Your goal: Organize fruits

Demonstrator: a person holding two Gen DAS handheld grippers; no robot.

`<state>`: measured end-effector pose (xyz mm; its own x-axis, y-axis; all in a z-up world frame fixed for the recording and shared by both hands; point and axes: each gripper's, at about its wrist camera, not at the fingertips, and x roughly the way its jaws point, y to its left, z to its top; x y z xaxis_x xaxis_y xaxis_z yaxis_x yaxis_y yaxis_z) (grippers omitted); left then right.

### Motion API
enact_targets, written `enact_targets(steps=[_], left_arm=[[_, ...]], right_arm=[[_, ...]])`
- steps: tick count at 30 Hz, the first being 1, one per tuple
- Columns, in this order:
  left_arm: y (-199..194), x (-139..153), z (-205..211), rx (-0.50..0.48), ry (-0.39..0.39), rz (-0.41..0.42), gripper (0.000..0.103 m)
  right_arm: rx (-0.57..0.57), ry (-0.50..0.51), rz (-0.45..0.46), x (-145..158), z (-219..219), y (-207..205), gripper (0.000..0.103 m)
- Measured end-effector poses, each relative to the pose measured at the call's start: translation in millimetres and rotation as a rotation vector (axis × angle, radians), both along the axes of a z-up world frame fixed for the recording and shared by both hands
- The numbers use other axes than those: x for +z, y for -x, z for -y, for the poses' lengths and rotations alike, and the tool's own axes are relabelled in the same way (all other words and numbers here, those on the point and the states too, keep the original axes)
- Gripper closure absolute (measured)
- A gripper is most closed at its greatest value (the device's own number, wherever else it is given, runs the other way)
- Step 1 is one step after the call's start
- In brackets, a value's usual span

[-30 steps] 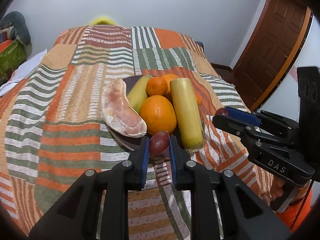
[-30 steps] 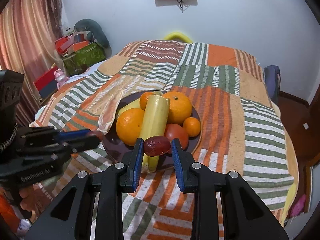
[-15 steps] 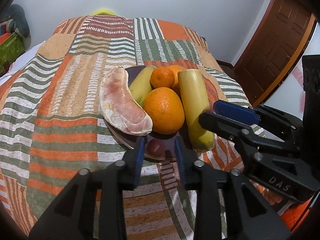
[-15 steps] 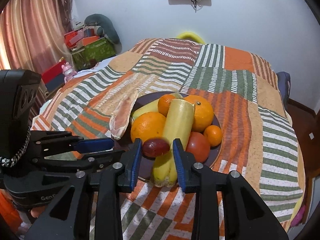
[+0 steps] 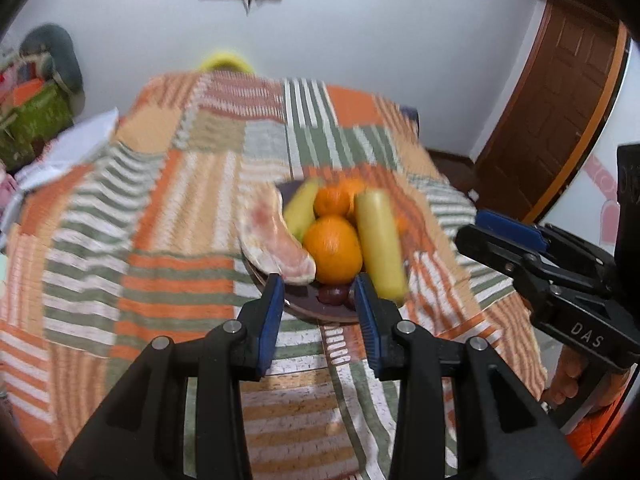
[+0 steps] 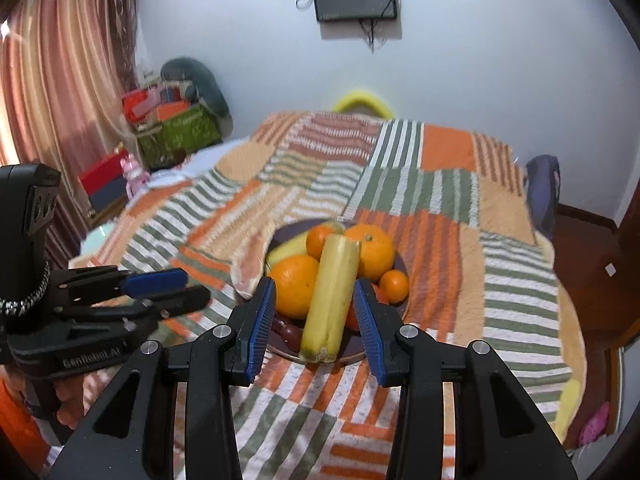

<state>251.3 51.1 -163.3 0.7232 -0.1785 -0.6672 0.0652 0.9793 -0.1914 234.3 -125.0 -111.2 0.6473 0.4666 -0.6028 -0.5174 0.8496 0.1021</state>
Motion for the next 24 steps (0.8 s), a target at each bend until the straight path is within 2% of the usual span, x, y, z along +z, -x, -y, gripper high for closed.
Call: enact_targets(steps=[9,13,16,18,20,21,24], left_arm=[[96.5,109.7,10.3,0.053,-0.07,0.293,0.067],[141.2,146.3,18.9,0.059,-0.081,0.414,0.067],[170.5,165.6,28.4,0.062,-0.094,0.488,0.067],[184.9,173.3,32.6,0.06,-0.094,0.519,0.06],[202.3,180.1,39.0,0.066,-0.104,0.56,0.047],[210.7,182.7,42.6,0.072,-0.116,0.584,0.046],[225.9,185.7,47.8,0.072,-0.128,0.612,0.035]], right_arm=[[-0.051,-0.081,0.18,77.0,28.5,73.1,0.066],[-0.068,-0.127,0.271,108.0,38.9,111.3,0.065],[-0.077,-0.173,0.331,126.3,46.7,137.7,0.059],[-0.085,-0.196,0.372,135.4,50.1,155.8,0.058],[-0.089,-0.203,0.401,139.7,50.9,166.5,0.055],[-0.091,-0.206,0.413,141.6,50.7,171.4,0.053],[-0.11,-0.212,0.451,142.6,49.0,180.6,0.04]])
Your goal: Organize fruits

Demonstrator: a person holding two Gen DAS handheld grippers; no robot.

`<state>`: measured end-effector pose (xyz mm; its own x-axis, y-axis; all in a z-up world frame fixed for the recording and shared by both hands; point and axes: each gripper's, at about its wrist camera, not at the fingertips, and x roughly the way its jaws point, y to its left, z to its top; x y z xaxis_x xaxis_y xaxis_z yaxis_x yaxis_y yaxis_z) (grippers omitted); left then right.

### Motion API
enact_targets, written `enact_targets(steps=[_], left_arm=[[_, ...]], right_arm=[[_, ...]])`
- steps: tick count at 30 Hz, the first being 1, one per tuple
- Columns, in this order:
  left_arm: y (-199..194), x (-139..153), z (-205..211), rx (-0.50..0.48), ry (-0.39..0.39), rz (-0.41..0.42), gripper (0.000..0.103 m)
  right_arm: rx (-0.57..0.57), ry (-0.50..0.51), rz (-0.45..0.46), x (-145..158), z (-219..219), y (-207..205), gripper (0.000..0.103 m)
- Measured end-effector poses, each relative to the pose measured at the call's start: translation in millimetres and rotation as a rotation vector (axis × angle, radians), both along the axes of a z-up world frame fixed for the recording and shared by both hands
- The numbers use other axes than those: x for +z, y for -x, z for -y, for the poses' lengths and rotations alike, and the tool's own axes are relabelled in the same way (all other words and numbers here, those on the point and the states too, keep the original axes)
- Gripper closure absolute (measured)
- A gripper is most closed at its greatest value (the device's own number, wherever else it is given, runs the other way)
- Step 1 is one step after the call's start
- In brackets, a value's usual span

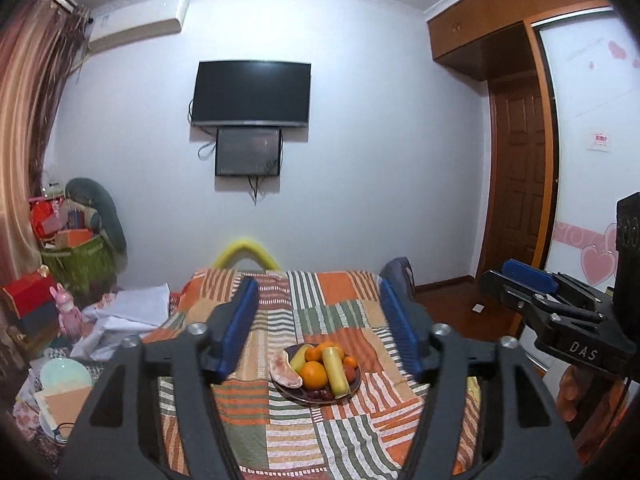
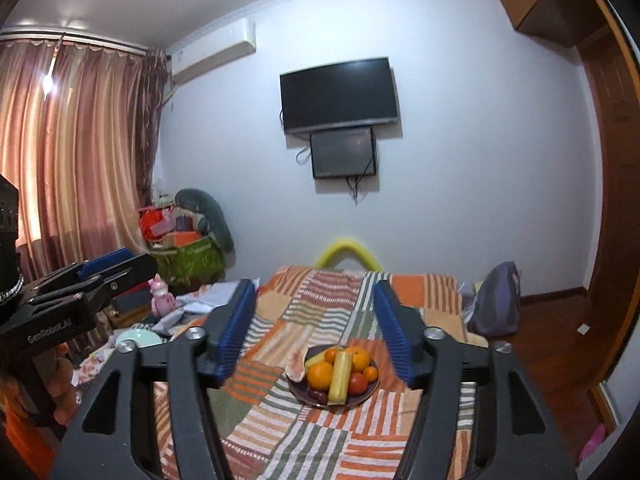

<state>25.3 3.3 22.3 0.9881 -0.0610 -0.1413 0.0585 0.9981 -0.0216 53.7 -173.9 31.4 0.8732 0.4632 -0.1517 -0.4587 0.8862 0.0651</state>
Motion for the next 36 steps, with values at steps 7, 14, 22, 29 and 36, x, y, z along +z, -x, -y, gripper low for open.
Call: enact_targets(steps=[7,14,22,29,36], left_arm=[[22.0,1.3,7.1,0.007,0.004,0.026,0.005],[29.3,-0.8,7.4,0.015,0.003,0.023,0.001],[30.2,-4.5,4.5,0.019,0.011,0.01,0.0],[29.2,-5.7,7.1,0.015,0.002,0.008,0.0],[27.8,-6.9,6.7,0.017,0.006,0.002,0.0]], right_arm=[[-0.063,0.001,0.06,-1.0,-3.8,14.5,0.006],[-0.084,0.001,0.059,-2.9,-1.4,22.9,0.0],[-0.095,0.019,0.06,-10.0,4.2,35.5,0.0],[-0.098,0.017,0.055,-8.5,4.0,35.3,0.0],[-0.098,0.014,0.05,-8.7,5.2,35.8,0.0]])
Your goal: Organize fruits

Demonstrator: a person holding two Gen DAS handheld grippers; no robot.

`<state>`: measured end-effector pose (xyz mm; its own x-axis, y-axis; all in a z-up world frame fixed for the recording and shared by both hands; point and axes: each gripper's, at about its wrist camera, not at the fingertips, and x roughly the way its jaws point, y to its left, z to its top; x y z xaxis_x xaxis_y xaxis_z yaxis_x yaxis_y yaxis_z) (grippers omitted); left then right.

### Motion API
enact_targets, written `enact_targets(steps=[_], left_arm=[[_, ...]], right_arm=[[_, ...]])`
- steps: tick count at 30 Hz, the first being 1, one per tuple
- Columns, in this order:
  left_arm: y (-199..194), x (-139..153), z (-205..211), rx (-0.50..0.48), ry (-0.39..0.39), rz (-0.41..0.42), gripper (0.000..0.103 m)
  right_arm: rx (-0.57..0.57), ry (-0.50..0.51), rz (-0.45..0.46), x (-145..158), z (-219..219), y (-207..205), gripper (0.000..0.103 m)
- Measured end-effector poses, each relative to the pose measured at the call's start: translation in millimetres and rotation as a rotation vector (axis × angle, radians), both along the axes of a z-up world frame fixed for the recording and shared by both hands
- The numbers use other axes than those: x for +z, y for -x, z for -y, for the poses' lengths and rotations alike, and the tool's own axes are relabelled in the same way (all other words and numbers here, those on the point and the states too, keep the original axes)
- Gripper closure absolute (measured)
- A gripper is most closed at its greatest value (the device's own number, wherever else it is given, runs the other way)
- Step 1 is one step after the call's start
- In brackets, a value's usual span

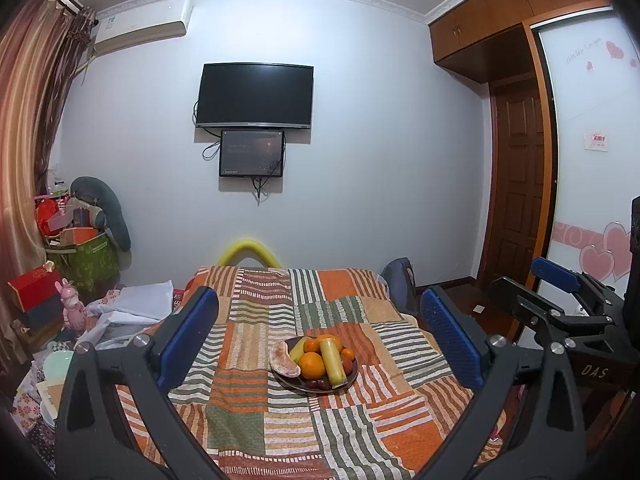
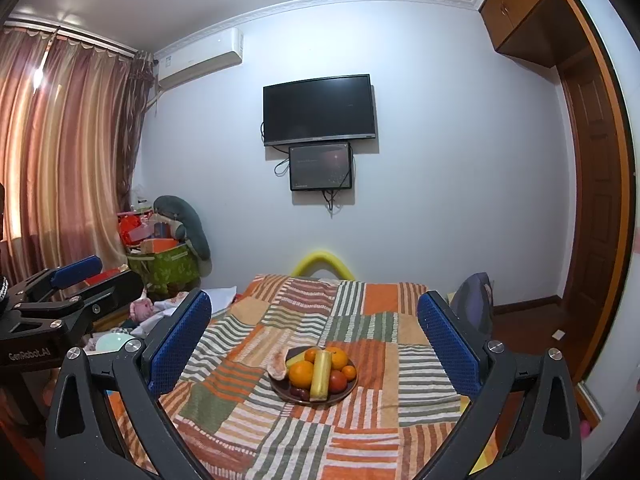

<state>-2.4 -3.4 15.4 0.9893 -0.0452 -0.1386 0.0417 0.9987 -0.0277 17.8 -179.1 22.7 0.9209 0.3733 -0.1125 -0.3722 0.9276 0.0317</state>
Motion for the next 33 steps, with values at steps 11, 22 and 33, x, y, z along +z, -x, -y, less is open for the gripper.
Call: enact_targets(steps=[11,22,33], left_arm=[[-1.4,-0.9,1.0,0.005,-0.001,-0.005,0.0],[-3.6,-2.0,0.7,0.0,-0.003,-0.011,0.0],[-4.9,-2.6,-1.1,-0.003,0.004,-0.013,0.0]], right_arm=[[0.006,0.001,-0.001,2.0,-1.2,2.1,0.0],[0.007,0.0,-0.004,2.2,-1.1,2.2,0.0],[0.003,0.006,-0.001,4.2,-1.5,4.3,0.0]])
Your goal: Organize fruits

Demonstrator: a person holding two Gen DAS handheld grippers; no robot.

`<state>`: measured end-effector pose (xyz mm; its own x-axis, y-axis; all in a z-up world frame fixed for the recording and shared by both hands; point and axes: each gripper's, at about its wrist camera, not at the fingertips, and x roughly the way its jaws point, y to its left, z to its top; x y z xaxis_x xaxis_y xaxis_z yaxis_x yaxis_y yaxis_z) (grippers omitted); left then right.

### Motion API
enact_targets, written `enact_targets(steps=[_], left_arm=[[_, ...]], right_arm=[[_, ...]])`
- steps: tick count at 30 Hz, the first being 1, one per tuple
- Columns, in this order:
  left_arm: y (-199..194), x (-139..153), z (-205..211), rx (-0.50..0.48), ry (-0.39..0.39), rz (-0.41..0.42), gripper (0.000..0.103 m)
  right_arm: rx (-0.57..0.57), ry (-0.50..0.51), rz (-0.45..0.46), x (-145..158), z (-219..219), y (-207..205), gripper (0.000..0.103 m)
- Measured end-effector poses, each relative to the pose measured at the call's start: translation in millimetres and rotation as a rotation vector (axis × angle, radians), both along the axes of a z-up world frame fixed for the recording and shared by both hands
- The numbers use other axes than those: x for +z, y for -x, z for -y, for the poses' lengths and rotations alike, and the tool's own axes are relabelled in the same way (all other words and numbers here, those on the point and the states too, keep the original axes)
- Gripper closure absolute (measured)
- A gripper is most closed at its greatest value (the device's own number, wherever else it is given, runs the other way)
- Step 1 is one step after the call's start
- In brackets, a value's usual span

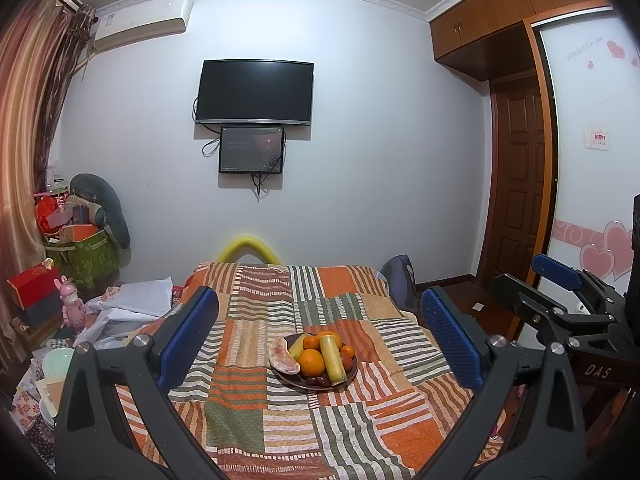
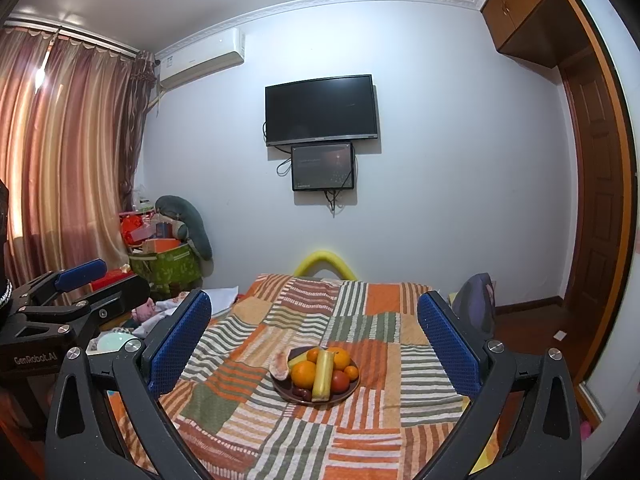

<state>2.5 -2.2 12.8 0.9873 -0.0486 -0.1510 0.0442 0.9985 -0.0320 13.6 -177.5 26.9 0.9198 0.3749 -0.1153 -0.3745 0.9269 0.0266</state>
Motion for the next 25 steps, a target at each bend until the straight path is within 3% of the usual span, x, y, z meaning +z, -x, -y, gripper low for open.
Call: enact_targets(steps=[25], left_arm=[[-5.7,-5.6,-1.2,-0.031,0.001,-0.02,0.0]], right_arm=[[-0.013,0.004,-0.011,2.6,1.7,-5.9,0.0]])
